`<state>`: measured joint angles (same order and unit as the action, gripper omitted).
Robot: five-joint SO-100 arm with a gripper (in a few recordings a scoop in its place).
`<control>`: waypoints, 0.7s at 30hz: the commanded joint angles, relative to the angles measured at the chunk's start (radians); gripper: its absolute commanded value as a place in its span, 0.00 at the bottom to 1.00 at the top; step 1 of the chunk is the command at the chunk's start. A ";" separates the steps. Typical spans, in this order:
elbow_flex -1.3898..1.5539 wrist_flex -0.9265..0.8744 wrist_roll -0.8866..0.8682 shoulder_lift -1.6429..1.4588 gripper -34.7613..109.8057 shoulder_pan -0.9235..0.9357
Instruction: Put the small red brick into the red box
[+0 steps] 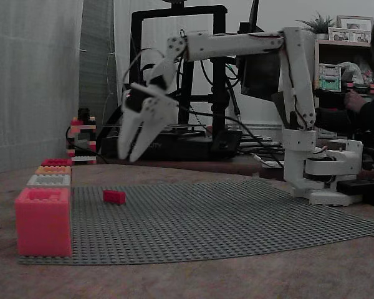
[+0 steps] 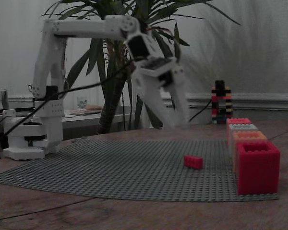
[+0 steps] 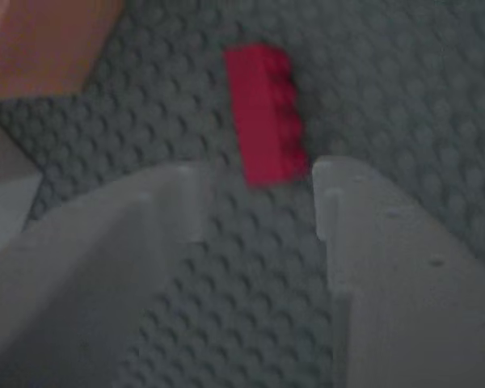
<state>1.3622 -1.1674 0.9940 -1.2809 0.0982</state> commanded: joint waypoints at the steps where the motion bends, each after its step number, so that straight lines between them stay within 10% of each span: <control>1: -0.160 -0.032 0.054 0.037 0.38 0.002; 21: -0.262 -0.031 0.023 0.225 0.39 -0.057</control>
<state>1.1597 -1.2118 1.0140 -1.0109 0.0644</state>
